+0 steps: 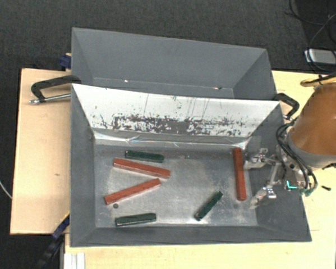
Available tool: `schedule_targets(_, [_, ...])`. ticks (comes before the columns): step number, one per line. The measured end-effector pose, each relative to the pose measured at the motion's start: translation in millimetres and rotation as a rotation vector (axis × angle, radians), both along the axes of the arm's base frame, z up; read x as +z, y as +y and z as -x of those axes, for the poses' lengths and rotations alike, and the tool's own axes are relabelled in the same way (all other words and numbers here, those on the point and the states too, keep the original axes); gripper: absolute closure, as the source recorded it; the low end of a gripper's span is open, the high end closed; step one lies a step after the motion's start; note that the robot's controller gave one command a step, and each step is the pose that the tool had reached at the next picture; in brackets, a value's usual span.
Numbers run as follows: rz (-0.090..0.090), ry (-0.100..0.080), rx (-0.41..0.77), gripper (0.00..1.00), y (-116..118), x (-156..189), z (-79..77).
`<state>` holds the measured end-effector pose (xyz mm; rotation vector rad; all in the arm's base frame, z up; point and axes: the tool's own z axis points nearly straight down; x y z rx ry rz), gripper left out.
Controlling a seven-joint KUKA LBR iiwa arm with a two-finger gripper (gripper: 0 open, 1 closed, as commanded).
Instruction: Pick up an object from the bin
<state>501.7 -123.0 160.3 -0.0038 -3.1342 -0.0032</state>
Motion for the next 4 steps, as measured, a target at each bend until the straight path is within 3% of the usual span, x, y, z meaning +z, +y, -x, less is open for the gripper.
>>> schedule_targets(1, [0.002, -0.008, 0.002, 0.0, 1, 4, -1.8])
schedule_targets(2, [0.002, -0.012, 0.108, 0.0, 14, -35, 0.7])
schedule_targets(3, [0.002, -0.007, 0.495, 1.0, 31, -86, -20.5])
schedule_targets(4, [0.001, -0.014, 0.496, 0.0, 32, -88, -20.7])
